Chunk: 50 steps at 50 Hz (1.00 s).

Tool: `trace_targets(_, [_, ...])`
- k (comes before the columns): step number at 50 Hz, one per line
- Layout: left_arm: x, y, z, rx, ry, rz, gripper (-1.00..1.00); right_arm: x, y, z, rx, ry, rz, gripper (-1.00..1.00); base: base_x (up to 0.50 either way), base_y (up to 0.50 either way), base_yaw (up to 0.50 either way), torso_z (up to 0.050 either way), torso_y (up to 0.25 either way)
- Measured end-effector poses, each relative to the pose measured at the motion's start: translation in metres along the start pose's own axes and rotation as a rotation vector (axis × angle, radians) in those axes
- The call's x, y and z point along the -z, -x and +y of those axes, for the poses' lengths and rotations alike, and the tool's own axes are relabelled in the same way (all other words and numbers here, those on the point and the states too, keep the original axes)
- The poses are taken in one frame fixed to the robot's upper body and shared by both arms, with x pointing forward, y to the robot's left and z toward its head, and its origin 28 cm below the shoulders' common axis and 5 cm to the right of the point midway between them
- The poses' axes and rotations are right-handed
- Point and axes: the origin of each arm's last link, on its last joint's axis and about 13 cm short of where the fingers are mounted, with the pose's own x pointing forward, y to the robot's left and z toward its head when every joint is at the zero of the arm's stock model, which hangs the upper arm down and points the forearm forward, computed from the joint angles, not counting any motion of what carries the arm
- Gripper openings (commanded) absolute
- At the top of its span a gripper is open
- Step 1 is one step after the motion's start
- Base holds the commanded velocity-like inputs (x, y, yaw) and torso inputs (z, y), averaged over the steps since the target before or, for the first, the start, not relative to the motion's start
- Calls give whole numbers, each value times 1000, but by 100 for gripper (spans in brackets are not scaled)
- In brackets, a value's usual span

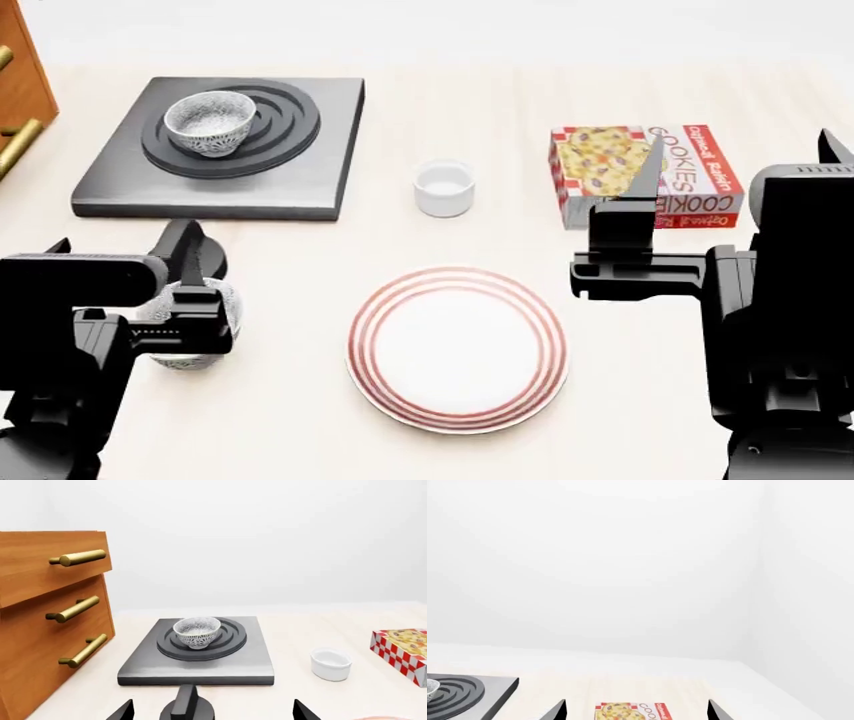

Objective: Pick the akita bowl on the stove and place it on the plate.

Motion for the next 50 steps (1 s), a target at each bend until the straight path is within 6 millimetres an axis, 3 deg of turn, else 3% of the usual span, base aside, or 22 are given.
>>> trace_targets(50, [-6, -2, 0, -1, 4, -12, 100, -1, 0, 0, -1, 2, 1, 100, 335, 0, 0, 0, 0])
